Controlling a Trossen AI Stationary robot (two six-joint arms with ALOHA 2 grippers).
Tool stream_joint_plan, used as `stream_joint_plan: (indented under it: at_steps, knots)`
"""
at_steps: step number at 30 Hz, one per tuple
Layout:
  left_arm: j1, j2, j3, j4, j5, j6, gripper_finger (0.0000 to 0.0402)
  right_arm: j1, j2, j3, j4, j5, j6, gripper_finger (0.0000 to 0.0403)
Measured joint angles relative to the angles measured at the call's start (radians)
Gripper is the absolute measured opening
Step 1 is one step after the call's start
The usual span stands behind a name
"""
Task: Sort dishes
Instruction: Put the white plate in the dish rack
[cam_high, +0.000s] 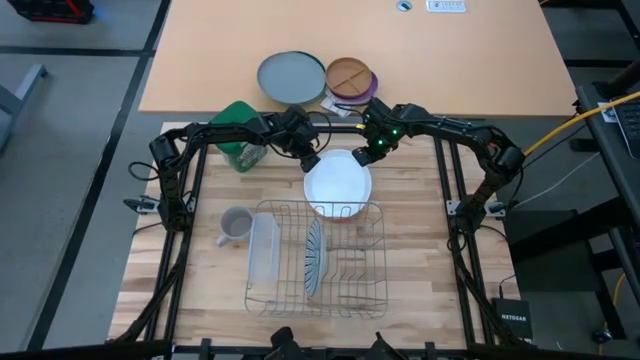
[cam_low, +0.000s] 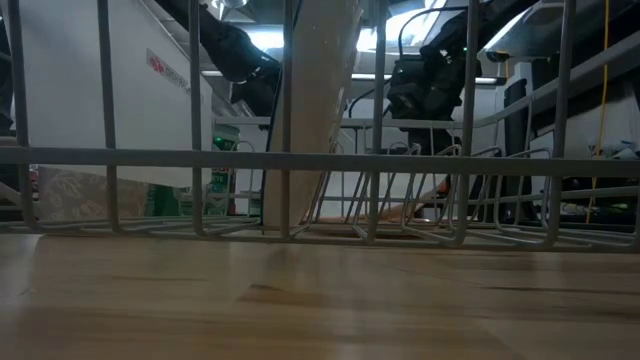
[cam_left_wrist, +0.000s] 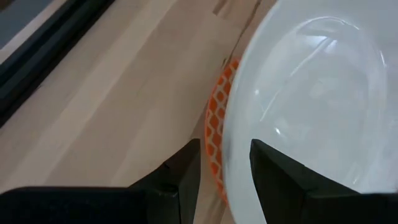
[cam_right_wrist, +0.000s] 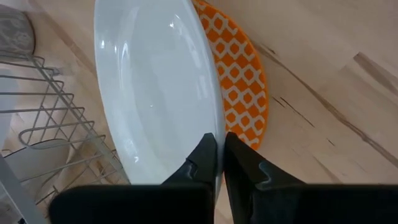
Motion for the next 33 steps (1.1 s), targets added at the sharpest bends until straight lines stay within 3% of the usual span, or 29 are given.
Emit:
stream_joint_plan:
  at_steps: [9, 17, 27, 33]
  knots:
    - [0.005, 0.055, 0.000, 0.001, 0.044, 0.005, 0.0128, 0.000, 0.000, 0.000, 0.011, 0.000, -0.002, 0.0018]
    - [0.002, 0.092, 0.000, 0.010, 0.122, 0.175, 0.0125, 0.000, 0.000, 0.000, 0.017, 0.000, -0.013, 0.0018]
    - [0.002, 0.080, 0.000, 0.032, 0.139, 0.224, 0.0022, 0.000, -0.002, 0.000, 0.015, -0.008, -0.017, 0.0023]
    - [0.005, 0.080, 0.000, 0.035, 0.139, 0.211, 0.0019, 0.000, -0.003, 0.000, 0.020, -0.010, -0.011, 0.0041]
